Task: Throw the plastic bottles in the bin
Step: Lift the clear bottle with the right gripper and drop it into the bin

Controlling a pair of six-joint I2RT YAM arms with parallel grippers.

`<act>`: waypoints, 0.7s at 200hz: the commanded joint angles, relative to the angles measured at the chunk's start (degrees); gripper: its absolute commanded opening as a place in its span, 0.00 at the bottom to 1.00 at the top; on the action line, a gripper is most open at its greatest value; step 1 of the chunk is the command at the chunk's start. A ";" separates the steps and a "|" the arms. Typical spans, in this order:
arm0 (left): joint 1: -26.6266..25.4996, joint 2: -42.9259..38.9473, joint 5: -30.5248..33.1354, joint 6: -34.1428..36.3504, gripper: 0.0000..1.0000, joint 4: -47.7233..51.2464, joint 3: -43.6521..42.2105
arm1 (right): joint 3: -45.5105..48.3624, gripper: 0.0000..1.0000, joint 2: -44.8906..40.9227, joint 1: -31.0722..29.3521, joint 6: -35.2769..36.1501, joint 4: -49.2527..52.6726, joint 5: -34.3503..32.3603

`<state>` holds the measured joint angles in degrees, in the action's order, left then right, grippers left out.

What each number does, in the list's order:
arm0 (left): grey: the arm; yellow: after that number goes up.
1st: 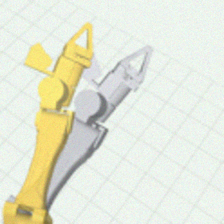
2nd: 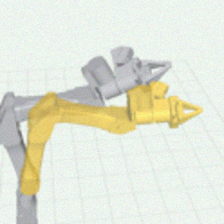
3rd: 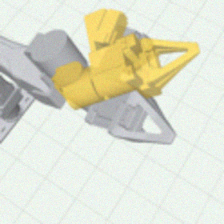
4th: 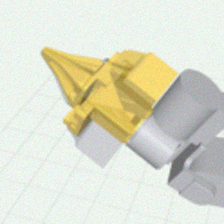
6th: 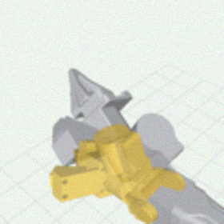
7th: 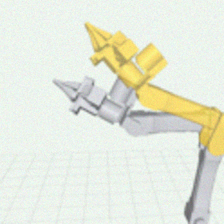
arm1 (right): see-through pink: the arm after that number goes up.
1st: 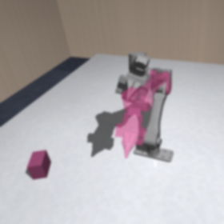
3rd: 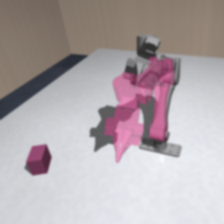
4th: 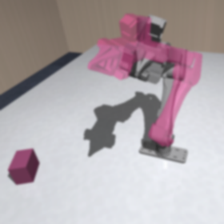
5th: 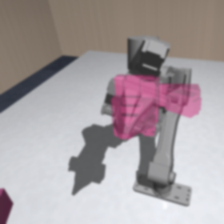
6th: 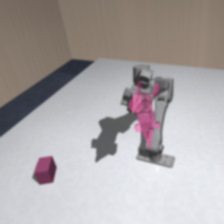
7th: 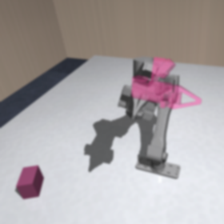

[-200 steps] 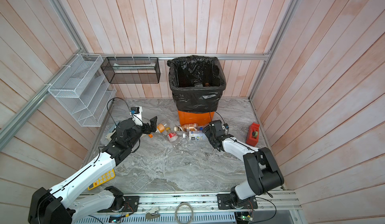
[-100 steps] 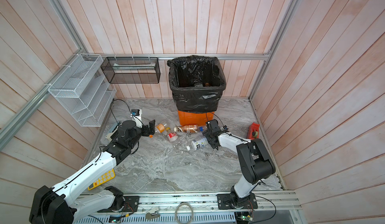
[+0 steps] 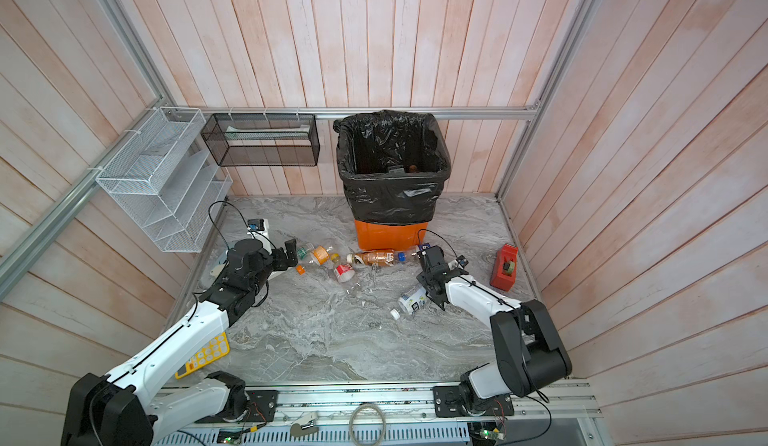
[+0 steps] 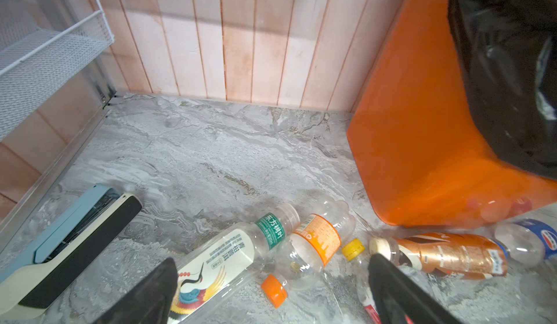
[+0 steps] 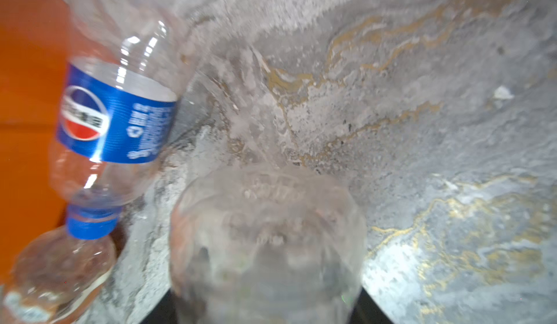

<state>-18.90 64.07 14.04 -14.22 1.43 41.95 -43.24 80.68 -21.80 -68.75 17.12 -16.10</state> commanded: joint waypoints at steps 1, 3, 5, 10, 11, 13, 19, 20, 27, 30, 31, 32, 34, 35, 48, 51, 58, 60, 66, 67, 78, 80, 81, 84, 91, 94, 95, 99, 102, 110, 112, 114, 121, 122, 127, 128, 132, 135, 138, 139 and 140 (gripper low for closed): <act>1.30 -0.03 1.37 -3.19 1.00 1.08 -1.16 | 0.43 0.52 -7.94 1.63 5.83 -2.18 -5.69; 1.51 0.03 1.48 -3.43 1.00 1.15 -1.15 | 0.51 0.52 -8.42 1.79 6.35 -2.62 -5.85; 1.69 0.12 1.55 -3.68 1.00 1.30 -1.17 | 0.46 0.52 -9.47 2.12 6.92 -3.08 -6.04; 2.06 0.22 1.79 -4.40 1.00 1.50 -1.17 | 0.36 0.52 -11.56 2.68 8.55 -4.41 -6.32; 2.09 0.24 1.87 -4.50 1.00 1.57 -1.17 | 0.32 0.52 -11.98 2.84 8.90 -4.53 -6.40; 2.23 0.30 1.93 -4.85 1.00 1.58 -1.13 | 0.34 0.52 -12.80 3.02 9.67 -5.19 -6.47; 2.70 0.41 2.30 -5.52 1.00 1.81 -1.16 | -0.06 0.51 -15.14 3.97 12.04 -6.90 -6.68; 2.71 0.43 2.35 -5.67 1.00 1.82 -1.21 | -0.12 0.51 -15.53 4.14 12.45 -7.22 -6.71; 3.02 0.52 2.88 -6.49 1.00 1.74 -1.30 | -0.86 0.51 -18.06 5.12 15.50 -9.11 -7.05; 3.11 0.53 3.15 -6.79 1.00 1.74 -1.41 | -1.38 0.51 -19.00 5.57 16.51 -9.89 -7.18; 3.18 0.57 3.25 -6.97 1.00 1.74 -1.42 | -1.52 0.51 -19.35 5.69 17.06 -10.13 -7.23; 3.22 0.59 3.35 -7.19 1.00 1.74 -1.43 | -1.73 0.51 -19.69 5.83 17.55 -10.37 -7.25; 3.33 0.61 3.53 -7.44 1.00 1.69 -1.50 | -2.17 0.51 -20.15 6.10 18.42 -10.84 -7.38; 3.33 0.57 3.67 -7.55 1.00 1.67 -1.51 | -2.36 0.51 -20.54 6.22 18.89 -11.04 -7.46; 3.98 0.92 4.58 -9.30 1.00 1.51 -1.83 | -5.45 0.51 -23.59 7.43 24.75 -14.49 -8.31; 4.08 0.98 4.67 -9.63 1.00 1.33 -1.89 | -6.04 0.51 -24.04 7.67 26.04 -15.28 -8.54; 4.52 1.20 4.87 -10.59 1.00 1.21 -1.96 | -8.07 0.51 -25.12 7.97 29.20 -17.35 -9.00; 4.65 1.29 4.97 -10.84 1.00 1.25 -2.03 | -8.54 0.51 -25.31 8.02 30.08 -17.91 -9.10; 4.93 1.41 5.22 -11.76 1.00 1.33 -2.03 | -10.53 0.51 -25.84 8.33 32.48 -19.69 -9.38; 4.97 1.45 5.26 -11.91 1.00 1.40 -2.04 | -10.84 0.51 -25.84 8.34 32.86 -19.90 -9.43; 5.62 1.89 5.70 -13.40 1.00 2.05 -2.01 | -14.22 0.51 -25.91 8.80 35.98 -22.77 -10.08; 5.75 1.88 5.70 -13.56 1.00 2.14 -1.98 | -15.00 0.51 -25.79 8.97 36.32 -22.98 -10.27; 5.82 1.90 5.72 -13.69 1.00 2.20 -1.93 | -15.32 0.51 -25.73 9.06 36.54 -23.17 -10.31; 6.08 1.97 5.65 -14.00 1.00 2.40 -1.93 | -16.42 0.51 -25.49 9.25 37.08 -23.82 -10.34; 6.36 2.04 5.64 -14.39 1.00 2.76 -1.96 | -18.67 0.51 -24.90 9.70 38.56 -25.84 -10.06; 6.43 2.02 5.58 -14.40 1.00 2.85 -1.84 | -19.60 0.51 -24.61 9.86 39.13 -26.93 -9.79; 6.42 2.02 5.57 -14.37 1.00 2.86 -1.86 | -19.91 0.51 -24.48 9.90 39.26 -27.12 -9.72; 6.43 1.98 5.48 -14.21 1.00 2.87 -1.81 | -21.07 0.51 -23.97 10.08 39.80 -28.80 -9.33; 6.48 2.00 5.39 -13.98 1.00 2.98 -1.78 | -21.89 0.51 -23.52 10.21 40.17 -30.01 -8.96; 6.51 2.02 5.27 -13.36 1.00 3.29 -1.54 | -24.40 0.51 -22.03 10.51 41.14 -33.41 -7.44; 6.51 2.02 5.29 -13.20 0.99 3.42 -1.46 | -25.04 0.51 -21.77 10.54 41.33 -34.31 -6.93; 6.48 2.09 5.29 -13.07 1.00 3.47 -1.38 | -25.68 0.51 -21.13 10.57 41.50 -35.18 -6.40; 6.51 2.19 5.45 -12.48 1.00 3.92 -1.14 | -28.32 0.51 -19.04 10.76 42.08 -37.82 -4.65; 6.55 2.24 5.46 -12.40 1.00 3.97 -1.03 | -28.58 0.51 -18.71 10.79 42.14 -37.97 -4.43; 6.57 2.43 5.53 -12.05 1.00 4.30 -0.80 | -31.41 0.51 -16.90 10.81 42.21 -39.49 -3.23; 6.54 2.45 5.50 -11.97 1.00 4.38 -0.76 | -31.88 0.51 -16.53 10.81 42.16 -39.74 -3.02; 6.51 2.58 5.55 -11.72 1.00 4.64 -0.58 | -33.74 0.51 -15.06 10.82 41.93 -40.97 -1.97; 6.51 2.77 5.51 -11.47 0.99 4.77 -0.38 | -35.12 0.51 -13.66 10.88 41.70 -41.74 -1.00; 6.55 2.96 5.43 -11.25 0.99 4.92 -0.24 | -36.58 0.51 -12.31 10.90 41.30 -42.35 0.01; 6.53 3.02 5.41 -11.13 1.00 5.04 -0.14 | -37.05 0.51 -11.82 10.90 41.18 -42.53 0.41; 6.51 3.05 5.35 -11.07 1.00 5.15 -0.04 | -37.60 0.51 -11.36 10.90 40.99 -42.66 0.78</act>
<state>-12.53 66.00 18.55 -26.39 4.36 41.08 -73.19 61.95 -11.14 -30.79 -15.11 -22.28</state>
